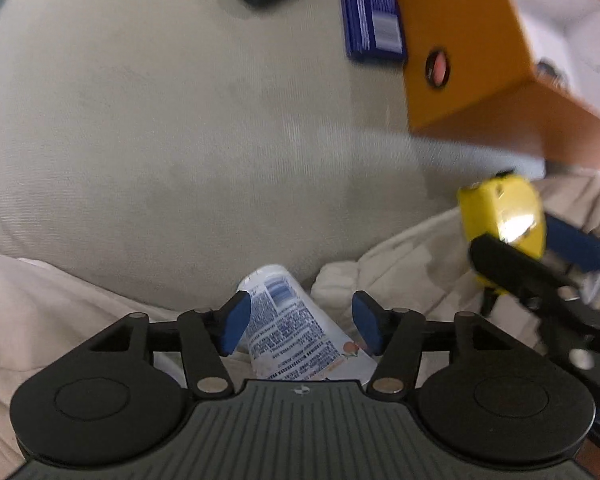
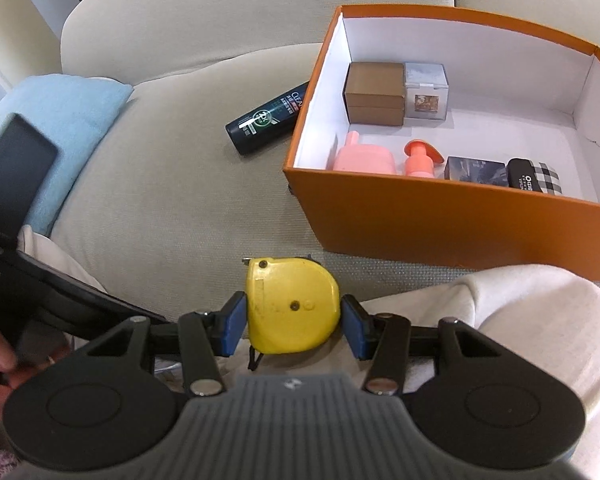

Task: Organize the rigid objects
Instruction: 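Grasp the white lotion tube with the left tool, then carry the lotion tube and tape measure toward the orange box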

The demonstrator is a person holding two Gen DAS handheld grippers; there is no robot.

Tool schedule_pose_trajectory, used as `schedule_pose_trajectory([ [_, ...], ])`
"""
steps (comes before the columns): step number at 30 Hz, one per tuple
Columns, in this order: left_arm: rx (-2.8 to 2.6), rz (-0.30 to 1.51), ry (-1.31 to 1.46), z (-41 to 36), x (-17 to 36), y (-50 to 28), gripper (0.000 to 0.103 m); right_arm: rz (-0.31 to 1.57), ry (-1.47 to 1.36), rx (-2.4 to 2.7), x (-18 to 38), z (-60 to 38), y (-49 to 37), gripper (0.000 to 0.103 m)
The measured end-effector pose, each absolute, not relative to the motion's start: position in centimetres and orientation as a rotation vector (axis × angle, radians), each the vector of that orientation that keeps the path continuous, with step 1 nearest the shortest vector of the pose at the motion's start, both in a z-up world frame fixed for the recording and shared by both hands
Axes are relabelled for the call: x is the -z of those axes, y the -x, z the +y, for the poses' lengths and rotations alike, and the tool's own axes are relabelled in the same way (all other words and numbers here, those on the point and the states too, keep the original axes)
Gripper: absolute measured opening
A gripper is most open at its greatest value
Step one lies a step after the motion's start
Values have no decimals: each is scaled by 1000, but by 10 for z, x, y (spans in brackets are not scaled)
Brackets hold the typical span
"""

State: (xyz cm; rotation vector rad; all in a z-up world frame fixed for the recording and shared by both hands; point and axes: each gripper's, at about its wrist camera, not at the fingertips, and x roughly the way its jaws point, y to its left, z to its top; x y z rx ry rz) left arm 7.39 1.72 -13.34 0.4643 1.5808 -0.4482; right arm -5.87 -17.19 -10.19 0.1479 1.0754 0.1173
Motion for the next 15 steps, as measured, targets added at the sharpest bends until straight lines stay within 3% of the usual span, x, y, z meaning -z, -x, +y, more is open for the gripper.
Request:
schedule_pose_trajectory([
  [3, 442, 1594, -474, 18, 137, -74, 74, 1076, -159, -121, 102, -175, 59, 52],
  [8, 467, 1654, -492, 24, 139, -78, 60, 1084, -139, -126, 104, -174, 59, 52],
  [15, 476, 1730, -442, 30, 149, -92, 56, 1080, -146, -128, 106, -174, 59, 52],
])
